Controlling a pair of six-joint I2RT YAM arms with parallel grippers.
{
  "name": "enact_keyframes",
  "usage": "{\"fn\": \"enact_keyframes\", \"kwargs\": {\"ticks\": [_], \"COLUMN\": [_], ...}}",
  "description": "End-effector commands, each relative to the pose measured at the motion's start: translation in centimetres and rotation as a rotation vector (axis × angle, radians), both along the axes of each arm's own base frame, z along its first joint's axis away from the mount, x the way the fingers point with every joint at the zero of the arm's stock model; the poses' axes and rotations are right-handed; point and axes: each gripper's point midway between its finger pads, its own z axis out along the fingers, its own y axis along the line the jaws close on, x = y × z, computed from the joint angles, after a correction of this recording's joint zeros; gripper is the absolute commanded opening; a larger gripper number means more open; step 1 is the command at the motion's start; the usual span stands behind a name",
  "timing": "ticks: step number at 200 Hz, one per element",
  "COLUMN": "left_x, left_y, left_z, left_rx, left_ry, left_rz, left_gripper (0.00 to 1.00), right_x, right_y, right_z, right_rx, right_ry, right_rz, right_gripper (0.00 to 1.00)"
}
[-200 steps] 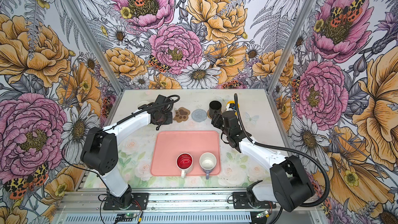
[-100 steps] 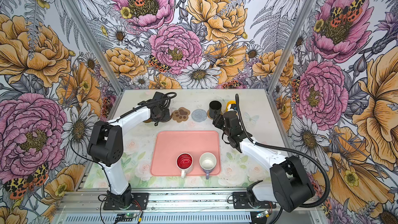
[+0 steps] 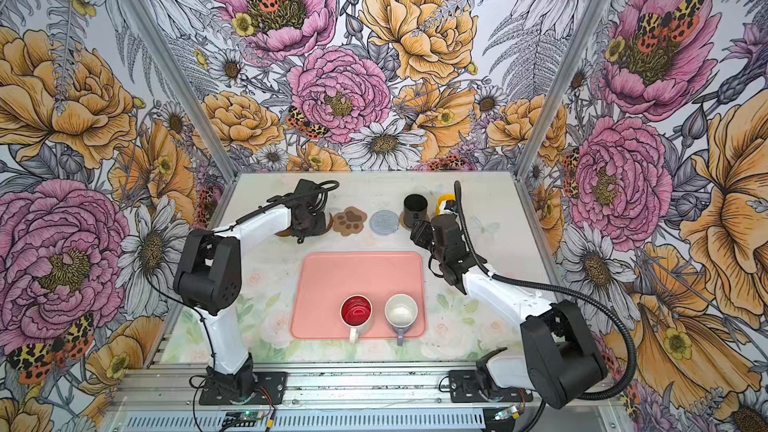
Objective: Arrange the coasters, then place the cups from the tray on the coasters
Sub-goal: 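Lower the speckled mug onto the brown round coaster with the left gripper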
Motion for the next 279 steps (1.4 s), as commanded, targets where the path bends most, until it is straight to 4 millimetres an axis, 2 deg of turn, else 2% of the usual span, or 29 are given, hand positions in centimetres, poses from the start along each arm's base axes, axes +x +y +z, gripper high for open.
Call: {"fn": "enact_keyframes", "kwargs": {"ticks": [1,76,279], "left_x": [3.1,3.4,3.3], "left_y": [-0.1,0.5,0.2], "left_z": [3.7,3.5,2.4], "left_rx": [-0.026,-0.021,-0.027], "left_ry": [-0.143,-0.141,-0.099], "left_rz": [-0.002,0.011,0.002], "left_gripper": [0.00,0.00,0.00], "right_x": [0.3,0.7,0.8], "right_y": [0.0,0.4,0.4], "right_z": [0.1,-0.5,-0.8], "right_rx": [0.009,0.011,0.013], "right_ry": [-0.001,0.019,0.029], "right_rz": [-0.002,0.013,0.016], "right_gripper": [0.62,0.62,0.63]}}
